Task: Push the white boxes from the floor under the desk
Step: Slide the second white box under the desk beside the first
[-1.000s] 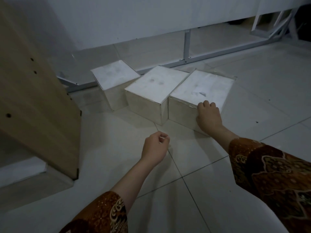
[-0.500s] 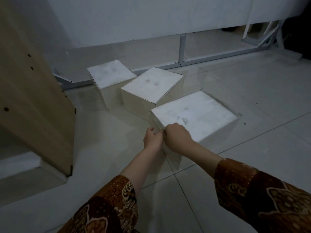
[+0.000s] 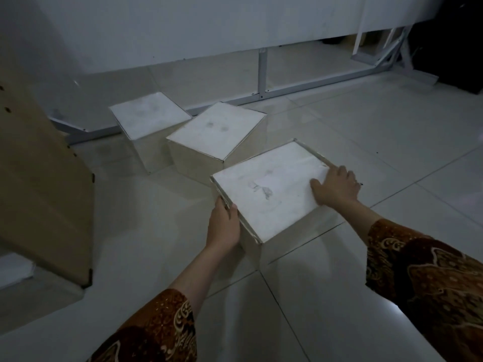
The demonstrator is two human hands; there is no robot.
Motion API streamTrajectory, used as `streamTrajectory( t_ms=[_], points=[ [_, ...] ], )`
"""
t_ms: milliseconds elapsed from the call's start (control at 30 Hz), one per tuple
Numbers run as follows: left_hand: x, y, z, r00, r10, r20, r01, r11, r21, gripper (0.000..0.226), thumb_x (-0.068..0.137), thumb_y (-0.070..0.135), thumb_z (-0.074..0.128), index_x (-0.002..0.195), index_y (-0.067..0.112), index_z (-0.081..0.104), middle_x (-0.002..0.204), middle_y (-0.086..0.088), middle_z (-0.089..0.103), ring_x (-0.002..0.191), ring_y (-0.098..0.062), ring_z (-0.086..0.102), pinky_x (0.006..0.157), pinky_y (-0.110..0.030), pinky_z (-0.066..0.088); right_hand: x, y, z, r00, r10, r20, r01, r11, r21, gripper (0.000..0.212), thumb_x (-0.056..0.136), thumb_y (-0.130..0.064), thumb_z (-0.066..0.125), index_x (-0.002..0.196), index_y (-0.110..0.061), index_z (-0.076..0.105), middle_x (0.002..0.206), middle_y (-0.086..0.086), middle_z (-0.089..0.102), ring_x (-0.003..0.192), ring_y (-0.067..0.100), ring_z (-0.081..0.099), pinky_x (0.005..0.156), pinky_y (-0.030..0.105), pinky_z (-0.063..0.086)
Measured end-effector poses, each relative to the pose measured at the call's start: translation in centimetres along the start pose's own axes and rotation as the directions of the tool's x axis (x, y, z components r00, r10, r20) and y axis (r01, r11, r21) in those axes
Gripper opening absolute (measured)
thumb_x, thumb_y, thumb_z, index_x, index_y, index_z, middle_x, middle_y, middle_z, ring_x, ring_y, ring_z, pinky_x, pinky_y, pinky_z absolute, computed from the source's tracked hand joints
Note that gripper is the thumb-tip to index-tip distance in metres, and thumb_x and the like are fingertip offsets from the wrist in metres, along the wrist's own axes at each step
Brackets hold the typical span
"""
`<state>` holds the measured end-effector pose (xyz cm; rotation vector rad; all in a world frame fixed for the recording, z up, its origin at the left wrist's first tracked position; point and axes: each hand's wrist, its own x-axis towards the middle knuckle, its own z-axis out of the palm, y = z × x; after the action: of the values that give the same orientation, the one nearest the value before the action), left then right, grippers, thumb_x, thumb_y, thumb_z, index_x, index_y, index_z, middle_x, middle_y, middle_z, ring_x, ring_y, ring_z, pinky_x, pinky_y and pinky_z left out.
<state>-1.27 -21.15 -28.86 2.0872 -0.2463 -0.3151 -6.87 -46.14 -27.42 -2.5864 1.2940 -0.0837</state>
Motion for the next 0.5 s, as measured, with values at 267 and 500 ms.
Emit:
streamTrajectory(
  t_ms=[267, 500],
  points=[
    [0.3, -1.8, -4.3, 0.994, -0.08, -0.075, 0.082, 0.996, 0.025, 0.04, 0.098, 0.018, 0.027, 0.134, 0.014, 0.045, 0.125, -0.016, 0.06, 0.103, -0.029, 0.057, 0.078, -0.028, 0.037, -1.8, -0.8, -0.2, 1.0, -0.009, -0.011, 0.007, 0.994, -0.107, 0.064, 0.093, -0.055, 0.022, 0.12, -0.007, 0.055, 0.116, 0.016, 0.06, 0.1, 0.033, 0.057, 0.088, 0.041, 0.042],
    [-1.8, -5.8, -12.0, 0.981, -0.135, -0.143, 0.129, 0.99, -0.05, 0.038, 0.098, 0.022, 0.032, 0.126, 0.017, 0.058, 0.131, -0.009, 0.059, 0.117, -0.026, 0.055, 0.087, -0.027, 0.038, -6.4, -4.2, 1.4, 0.958, -0.226, 0.174, 0.216, 0.973, 0.078, 0.061, 0.09, -0.061, 0.031, 0.084, -0.007, 0.058, 0.09, 0.014, 0.065, 0.072, 0.027, 0.054, 0.064, 0.031, 0.042]
  ],
)
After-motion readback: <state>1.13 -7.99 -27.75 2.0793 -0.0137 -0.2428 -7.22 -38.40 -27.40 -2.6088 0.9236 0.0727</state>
